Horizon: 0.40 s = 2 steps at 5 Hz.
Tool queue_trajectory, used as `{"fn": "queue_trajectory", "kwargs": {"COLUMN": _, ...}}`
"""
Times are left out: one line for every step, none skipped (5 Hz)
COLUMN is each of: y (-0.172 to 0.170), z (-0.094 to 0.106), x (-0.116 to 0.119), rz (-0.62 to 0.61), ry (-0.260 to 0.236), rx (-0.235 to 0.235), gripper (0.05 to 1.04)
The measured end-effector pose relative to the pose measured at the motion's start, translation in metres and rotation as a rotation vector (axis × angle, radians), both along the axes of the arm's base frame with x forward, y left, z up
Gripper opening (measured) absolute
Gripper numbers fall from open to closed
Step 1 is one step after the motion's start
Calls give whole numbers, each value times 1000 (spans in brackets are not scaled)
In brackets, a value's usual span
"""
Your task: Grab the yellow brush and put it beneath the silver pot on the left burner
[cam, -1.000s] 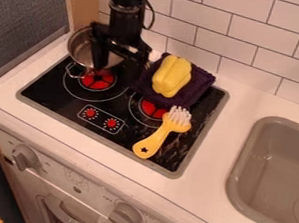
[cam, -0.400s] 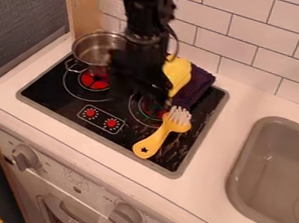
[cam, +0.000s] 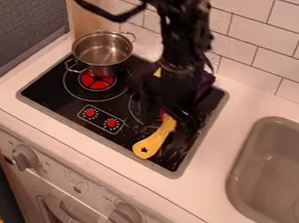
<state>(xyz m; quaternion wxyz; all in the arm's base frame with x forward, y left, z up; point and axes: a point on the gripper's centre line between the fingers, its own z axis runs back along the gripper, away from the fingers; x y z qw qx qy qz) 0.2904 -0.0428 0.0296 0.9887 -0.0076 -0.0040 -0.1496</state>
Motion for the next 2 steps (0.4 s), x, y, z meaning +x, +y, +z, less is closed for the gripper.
{"fn": "queue_trajectory", "kwargs": {"y": -4, "z": -6, "x": 6, "rz": 0, "ry": 9, "rx": 11, "gripper": 1001}}
{"fn": "queue_trajectory", "kwargs": {"y": -1, "z": -14, "x": 9, "rz": 15, "ry": 35, "rx": 34, "gripper": 1001}}
